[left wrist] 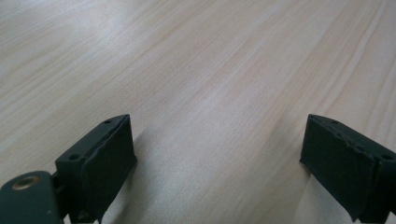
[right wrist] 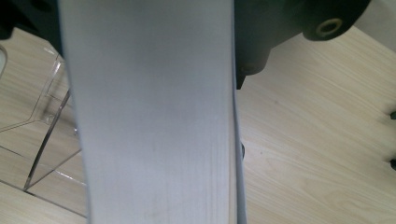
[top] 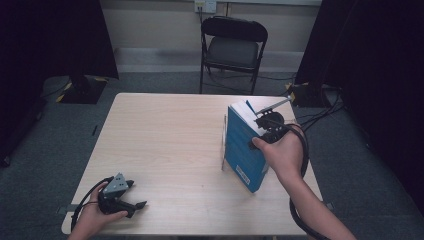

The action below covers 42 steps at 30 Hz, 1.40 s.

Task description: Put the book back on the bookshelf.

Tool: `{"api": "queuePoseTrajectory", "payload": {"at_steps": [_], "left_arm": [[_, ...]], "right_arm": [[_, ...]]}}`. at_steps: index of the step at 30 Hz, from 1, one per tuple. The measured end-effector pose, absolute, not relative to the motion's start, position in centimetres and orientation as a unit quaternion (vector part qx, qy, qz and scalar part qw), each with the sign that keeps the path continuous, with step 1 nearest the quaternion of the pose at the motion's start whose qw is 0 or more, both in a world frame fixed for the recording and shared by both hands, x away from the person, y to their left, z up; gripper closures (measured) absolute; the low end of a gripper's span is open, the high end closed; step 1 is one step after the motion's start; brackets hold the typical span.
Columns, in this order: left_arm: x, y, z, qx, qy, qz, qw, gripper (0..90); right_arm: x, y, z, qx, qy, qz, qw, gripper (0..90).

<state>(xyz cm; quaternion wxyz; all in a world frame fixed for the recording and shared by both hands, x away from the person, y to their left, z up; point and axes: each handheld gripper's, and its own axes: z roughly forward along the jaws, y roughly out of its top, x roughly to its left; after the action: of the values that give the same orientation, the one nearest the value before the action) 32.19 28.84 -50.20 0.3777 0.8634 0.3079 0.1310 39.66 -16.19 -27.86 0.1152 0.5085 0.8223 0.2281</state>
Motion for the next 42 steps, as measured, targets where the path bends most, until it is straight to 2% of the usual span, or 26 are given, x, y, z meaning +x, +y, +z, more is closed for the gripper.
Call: {"api": "queuePoseTrajectory", "payload": {"at_steps": [42], "left_arm": [[32.2, 28.9, -50.2, 0.865, 0.305, 0.134, 0.376, 9.0]], "right_arm": [[43.2, -14.5, -29.3, 0.550, 0.790, 0.232, 0.140, 61.9]]}}
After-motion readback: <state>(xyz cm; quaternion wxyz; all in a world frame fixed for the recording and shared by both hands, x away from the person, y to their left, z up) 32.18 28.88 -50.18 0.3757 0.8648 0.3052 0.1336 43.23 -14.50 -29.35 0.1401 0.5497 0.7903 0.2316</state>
